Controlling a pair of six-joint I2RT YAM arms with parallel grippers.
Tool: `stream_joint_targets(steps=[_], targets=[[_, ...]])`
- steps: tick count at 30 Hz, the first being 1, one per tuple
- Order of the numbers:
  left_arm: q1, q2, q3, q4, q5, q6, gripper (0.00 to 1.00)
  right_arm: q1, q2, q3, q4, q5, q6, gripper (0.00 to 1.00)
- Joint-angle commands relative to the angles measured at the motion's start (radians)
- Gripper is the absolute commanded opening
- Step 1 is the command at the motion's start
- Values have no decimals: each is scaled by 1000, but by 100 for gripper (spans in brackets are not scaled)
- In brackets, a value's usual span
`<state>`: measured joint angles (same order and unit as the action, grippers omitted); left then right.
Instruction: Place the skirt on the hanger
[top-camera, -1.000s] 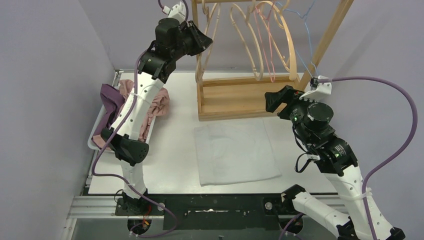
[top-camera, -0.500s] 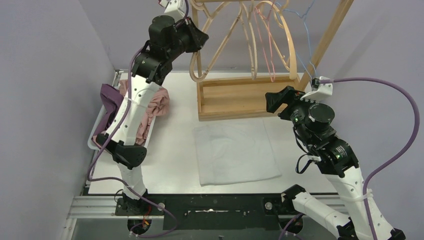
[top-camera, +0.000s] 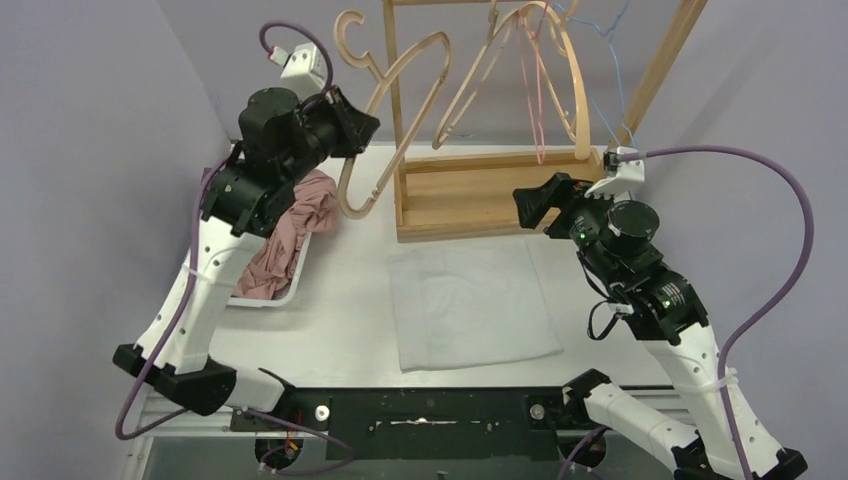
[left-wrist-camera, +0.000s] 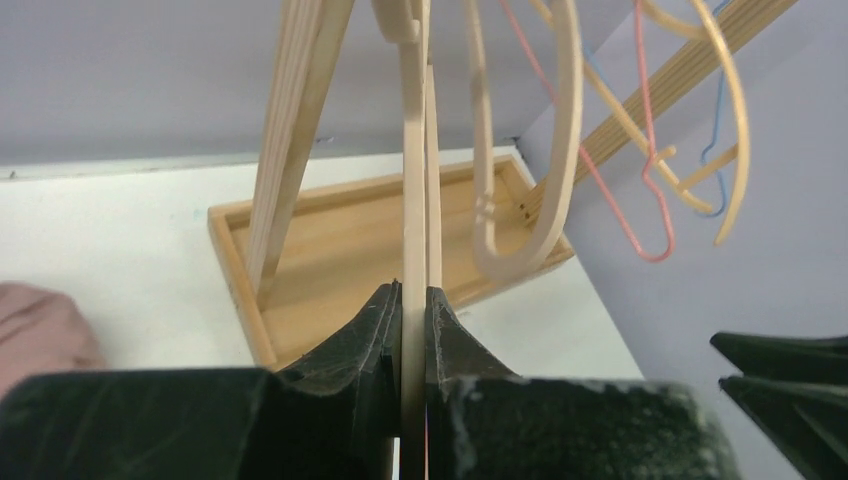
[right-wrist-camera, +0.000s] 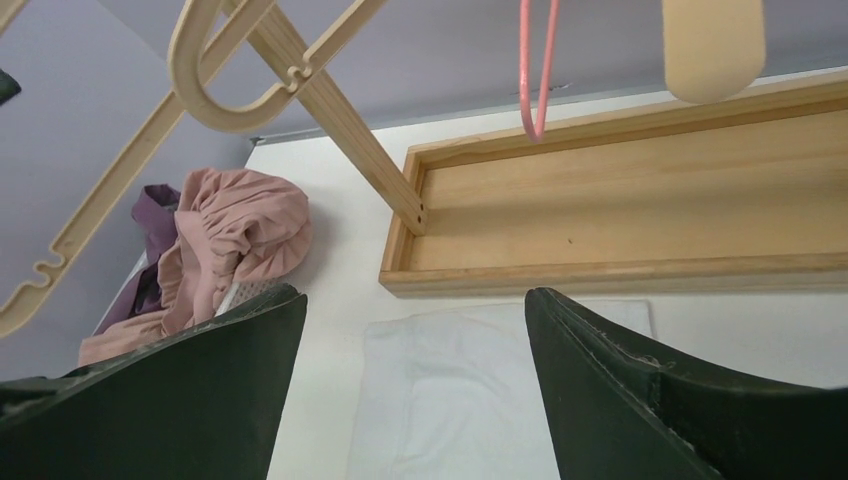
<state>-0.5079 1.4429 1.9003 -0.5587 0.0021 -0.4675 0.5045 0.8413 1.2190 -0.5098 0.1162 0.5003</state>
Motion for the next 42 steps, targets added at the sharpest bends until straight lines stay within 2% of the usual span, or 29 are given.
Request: stream_joint_targets(steps=[1, 5, 8, 12, 15, 19, 22, 25, 31, 38, 42], targets=[[-4, -186, -219, 60, -57, 17, 0, -2, 43, 26, 83, -143, -29, 83], [-8, -391, -501, 125, -27, -48, 0, 10, 93, 40, 164, -307, 16, 84], [-15, -522, -670, 148, -46, -132, 0, 52, 128, 30, 245, -351, 116, 87], [-20, -667, -876, 255, -12, -242, 0, 192, 197, 8, 342, -233, 261, 89], [-23, -719, -962, 328, 49, -221, 0, 333, 268, 34, 426, -85, 362, 89], [-22, -744, -990, 330, 38, -164, 0, 514, 418, 155, 407, 148, 450, 89], [-23, -745, -978, 317, 47, -136, 0, 560, 498, 188, 356, 216, 570, 88], [-23, -762, -985, 303, 57, -122, 0, 583, 562, 196, 369, 271, 624, 83], [-22, -814, -1021, 297, 98, -129, 0, 577, 638, 215, 459, 279, 605, 74], [-23, -832, -1022, 277, 120, -131, 0, 568, 700, 233, 470, 191, 670, 67], [-23, -839, -1025, 264, 119, -125, 0, 571, 688, 179, 583, 147, 668, 59]])
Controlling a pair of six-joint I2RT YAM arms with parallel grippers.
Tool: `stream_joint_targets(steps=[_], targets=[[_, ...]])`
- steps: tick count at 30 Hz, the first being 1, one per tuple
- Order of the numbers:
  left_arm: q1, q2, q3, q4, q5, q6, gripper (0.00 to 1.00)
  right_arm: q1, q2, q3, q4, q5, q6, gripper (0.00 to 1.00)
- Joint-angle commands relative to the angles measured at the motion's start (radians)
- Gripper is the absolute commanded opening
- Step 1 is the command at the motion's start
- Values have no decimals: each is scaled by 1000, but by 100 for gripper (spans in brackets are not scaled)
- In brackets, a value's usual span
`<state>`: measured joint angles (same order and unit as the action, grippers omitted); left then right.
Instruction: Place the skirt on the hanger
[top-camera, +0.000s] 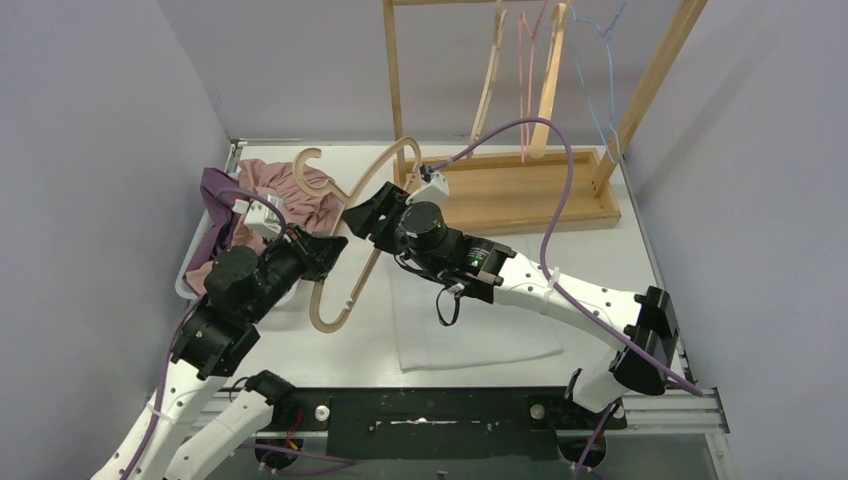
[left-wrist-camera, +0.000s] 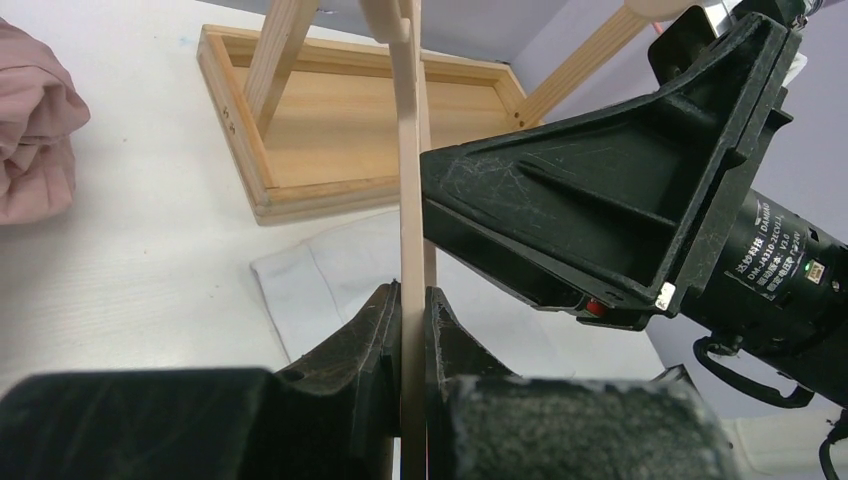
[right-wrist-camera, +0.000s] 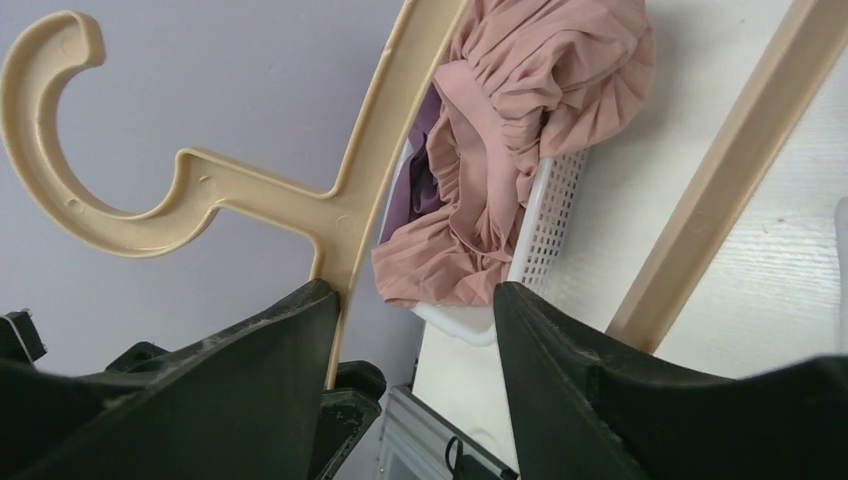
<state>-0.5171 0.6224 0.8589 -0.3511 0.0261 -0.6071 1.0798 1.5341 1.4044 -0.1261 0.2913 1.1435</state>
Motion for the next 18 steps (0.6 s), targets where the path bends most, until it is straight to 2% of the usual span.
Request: stream_joint_targets(steps=[1, 3, 5, 7, 9, 12, 15, 18], targets=[[-13, -21, 17, 49, 94, 16, 0, -6, -19, -37, 254, -41, 17, 53], [-13, -23, 20, 25, 63, 18, 0, -2, -43, -90, 343, -54, 11, 40], [-13, -23, 24, -12, 7, 11, 0, 0, -67, -121, 388, -56, 3, 34], [-12, -24, 23, -28, -18, 8, 0, 1, -78, -138, 409, -53, 1, 38], [-13, -23, 17, -18, -2, 8, 0, 1, -75, -135, 398, -53, 5, 50], [-11, -18, 14, -15, 4, 0, 0, 1, -75, -144, 408, -56, 11, 59], [-11, -18, 11, -9, 11, -3, 0, 1, -87, -192, 478, -62, 26, 62], [-12, -10, 16, -42, -29, -5, 0, 3, -116, -254, 570, -41, 2, 52]])
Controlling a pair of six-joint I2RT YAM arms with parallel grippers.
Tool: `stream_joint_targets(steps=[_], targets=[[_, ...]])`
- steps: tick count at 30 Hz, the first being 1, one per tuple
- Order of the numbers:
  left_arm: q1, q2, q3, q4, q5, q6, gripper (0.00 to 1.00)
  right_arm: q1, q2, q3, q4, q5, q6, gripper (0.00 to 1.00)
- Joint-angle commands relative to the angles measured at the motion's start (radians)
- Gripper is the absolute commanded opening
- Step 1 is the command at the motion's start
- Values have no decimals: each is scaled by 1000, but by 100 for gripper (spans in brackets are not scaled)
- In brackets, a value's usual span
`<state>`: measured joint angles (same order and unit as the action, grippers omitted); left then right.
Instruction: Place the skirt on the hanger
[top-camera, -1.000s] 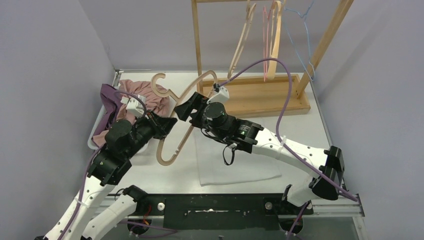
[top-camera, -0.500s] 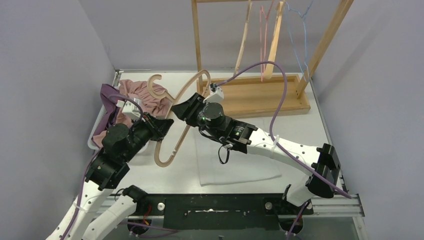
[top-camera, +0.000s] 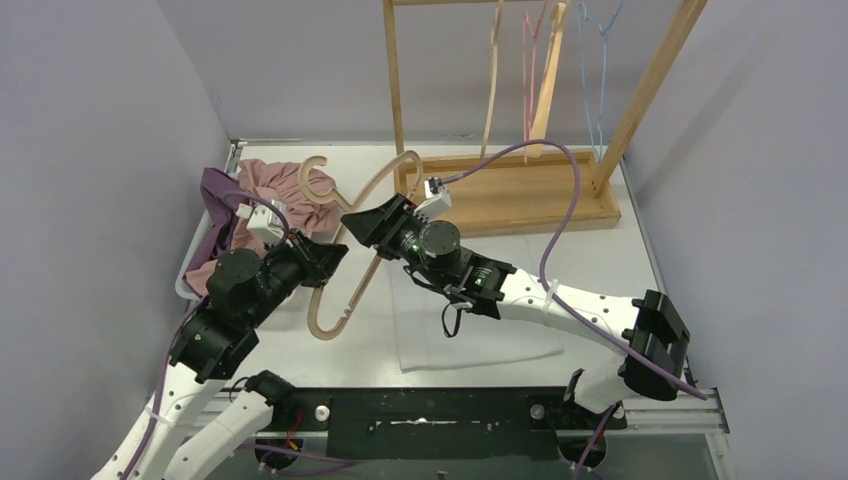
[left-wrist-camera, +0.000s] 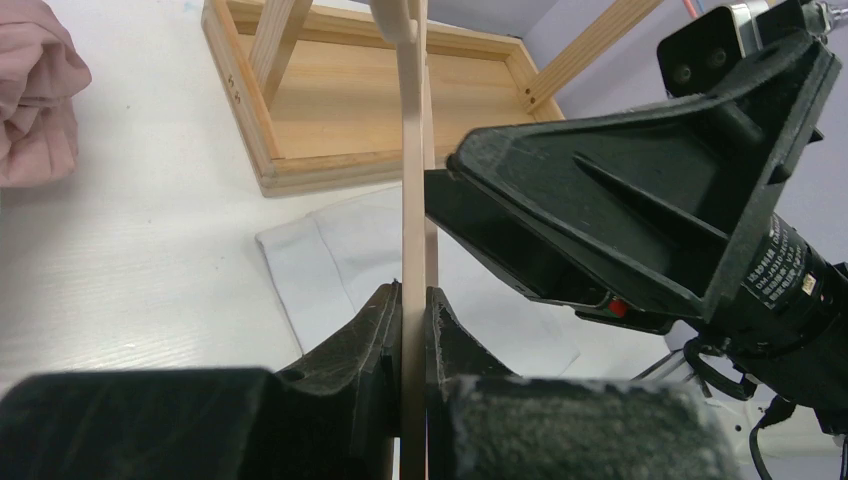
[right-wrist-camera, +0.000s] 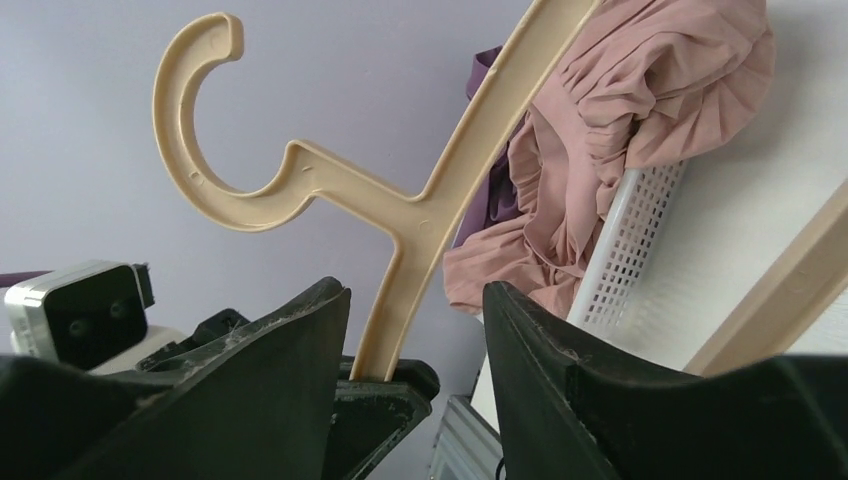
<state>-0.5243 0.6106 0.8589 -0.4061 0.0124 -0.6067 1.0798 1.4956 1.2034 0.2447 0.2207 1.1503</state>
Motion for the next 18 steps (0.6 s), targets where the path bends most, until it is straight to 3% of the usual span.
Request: stream_joint_targets(steps=[1, 5, 9, 12, 18], targets=[[-4, 5, 19, 5, -19, -8, 0, 2, -81, -57, 199, 30, -4, 51], [-4, -1, 10, 57, 50, -2, 0, -22, -46, 34, 2, 1, 49, 70], [-4, -17, -5, 88, 59, -8, 0, -36, -3, 85, -78, -56, 96, 73], [-4, -25, -15, 106, 83, -14, 0, -49, 12, 93, -86, -88, 116, 67], [-5, -43, -28, 121, 105, -41, 0, -62, 38, 105, -55, -158, 128, 44]])
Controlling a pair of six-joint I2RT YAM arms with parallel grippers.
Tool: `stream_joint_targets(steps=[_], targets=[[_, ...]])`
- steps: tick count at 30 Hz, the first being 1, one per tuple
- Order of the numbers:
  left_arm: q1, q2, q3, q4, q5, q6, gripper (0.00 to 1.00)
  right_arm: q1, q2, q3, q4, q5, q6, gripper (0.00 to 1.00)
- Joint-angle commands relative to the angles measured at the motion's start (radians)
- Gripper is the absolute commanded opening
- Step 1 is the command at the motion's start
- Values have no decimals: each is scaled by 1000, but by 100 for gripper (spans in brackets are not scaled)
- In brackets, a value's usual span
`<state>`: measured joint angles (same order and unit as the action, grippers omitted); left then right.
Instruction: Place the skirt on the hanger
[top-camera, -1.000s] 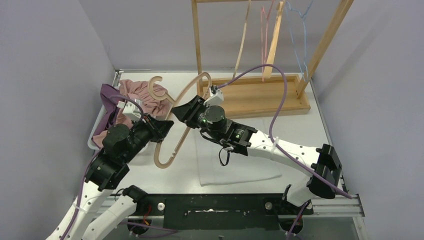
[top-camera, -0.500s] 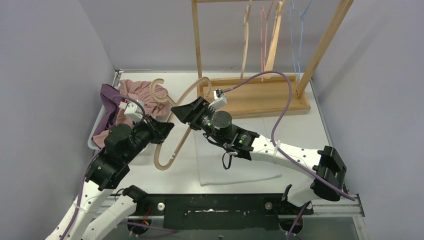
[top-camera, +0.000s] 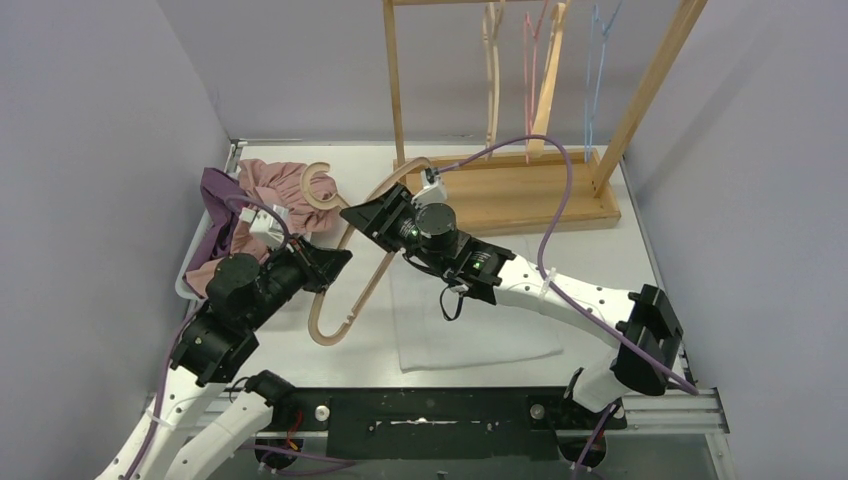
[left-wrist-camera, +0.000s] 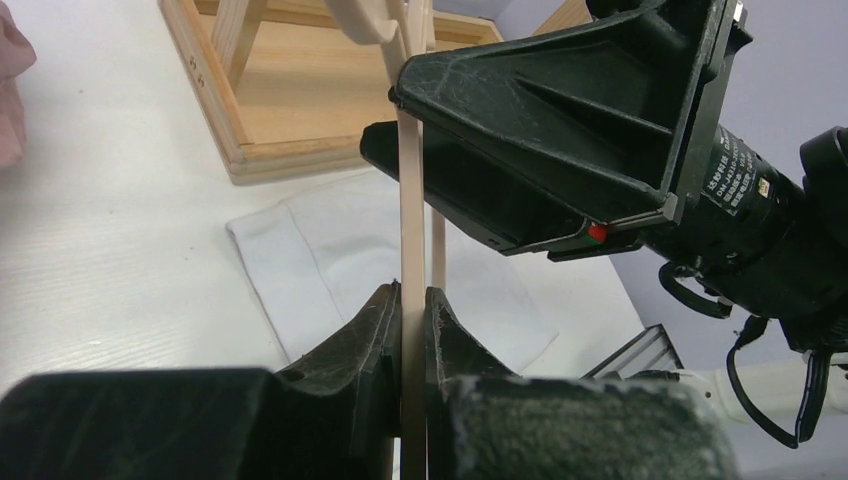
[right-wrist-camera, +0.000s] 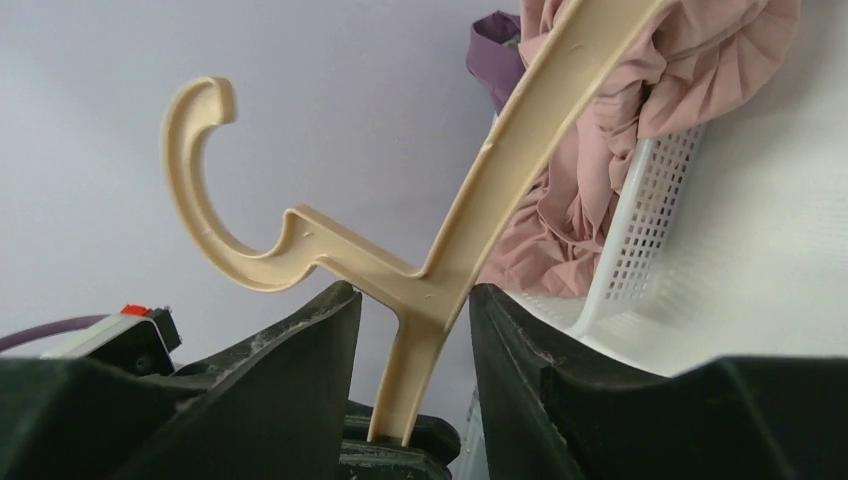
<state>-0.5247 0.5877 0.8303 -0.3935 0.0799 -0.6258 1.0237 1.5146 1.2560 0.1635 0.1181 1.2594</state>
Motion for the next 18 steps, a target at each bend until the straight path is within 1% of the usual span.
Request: stream_joint_targets(steps=[1, 2, 5, 9, 10, 11, 13, 15, 16, 18], targets=[[-4, -25, -1, 114, 38, -28, 0, -7, 24, 51, 41, -72, 24, 41], [-5, -29, -4, 120, 43, -33, 0, -10, 28, 46, 58, -91, 33, 38], [-4, -33, -10, 131, 57, -56, 1, -20, 29, 14, 143, -135, 54, 25], [-4, -41, -6, 129, 40, -113, 10, -25, 14, -3, 171, -139, 51, 10], [-4, -41, -3, 127, 30, -130, 16, -25, 11, -6, 172, -136, 44, 7], [-4, -42, 6, 122, 14, -148, 26, -25, 6, -7, 166, -133, 40, 5], [-4, -39, 27, 98, -31, -191, 48, -25, -2, -14, 154, -128, 30, 4], [-4, -33, 61, 59, -90, -228, 64, -28, -12, -31, 156, -133, 27, 3], [-5, -27, 83, 26, -131, -249, 71, -28, -19, -42, 161, -136, 25, 3], [-4, -7, 131, -57, -215, -304, 81, -29, -34, -61, 161, -146, 13, 3]])
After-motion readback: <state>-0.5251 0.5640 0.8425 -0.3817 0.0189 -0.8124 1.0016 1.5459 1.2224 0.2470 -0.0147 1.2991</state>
